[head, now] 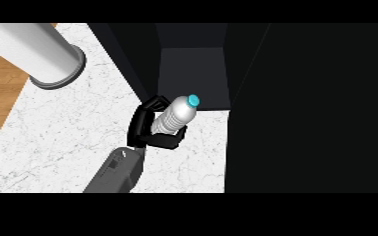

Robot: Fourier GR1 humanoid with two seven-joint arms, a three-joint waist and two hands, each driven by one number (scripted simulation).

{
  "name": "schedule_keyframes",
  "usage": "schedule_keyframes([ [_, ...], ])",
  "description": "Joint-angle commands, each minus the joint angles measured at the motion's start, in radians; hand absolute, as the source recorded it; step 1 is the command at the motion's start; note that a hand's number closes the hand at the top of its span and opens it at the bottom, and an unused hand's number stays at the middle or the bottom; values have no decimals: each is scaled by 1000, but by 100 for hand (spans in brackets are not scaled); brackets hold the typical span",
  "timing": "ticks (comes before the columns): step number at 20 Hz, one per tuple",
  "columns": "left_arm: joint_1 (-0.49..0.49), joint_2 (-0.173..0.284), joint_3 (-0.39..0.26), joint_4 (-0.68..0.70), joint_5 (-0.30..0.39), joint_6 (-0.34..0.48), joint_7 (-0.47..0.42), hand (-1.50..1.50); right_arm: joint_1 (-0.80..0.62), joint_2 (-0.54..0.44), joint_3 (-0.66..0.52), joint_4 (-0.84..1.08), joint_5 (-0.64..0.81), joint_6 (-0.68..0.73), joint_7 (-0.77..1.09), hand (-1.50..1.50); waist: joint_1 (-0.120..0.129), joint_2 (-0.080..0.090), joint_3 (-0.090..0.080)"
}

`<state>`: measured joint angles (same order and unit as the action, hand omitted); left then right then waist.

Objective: Pick up the bottled water, place it into the cabinet and close the cabinet

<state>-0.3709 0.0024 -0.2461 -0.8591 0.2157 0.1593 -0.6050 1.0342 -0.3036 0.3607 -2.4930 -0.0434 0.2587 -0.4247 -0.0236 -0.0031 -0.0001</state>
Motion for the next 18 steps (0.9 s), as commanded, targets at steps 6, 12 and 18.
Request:
schedule_keyframes([
  [6, -195, -2, -182, -3, 183, 270, 138, 150, 31, -18, -55, -109, -84, 9, 24, -150, -13, 5, -1],
  [12, -378, -2, -135, 151, 225, 319, 235, 150, 93, -37, -92, -92, -97, 62, -59, -150, -38, 7, 0],
  [18, -514, -2, -126, 262, 332, 382, 247, 150, 57, -45, -151, -60, -157, 90, -65, -150, -45, 16, 0],
])
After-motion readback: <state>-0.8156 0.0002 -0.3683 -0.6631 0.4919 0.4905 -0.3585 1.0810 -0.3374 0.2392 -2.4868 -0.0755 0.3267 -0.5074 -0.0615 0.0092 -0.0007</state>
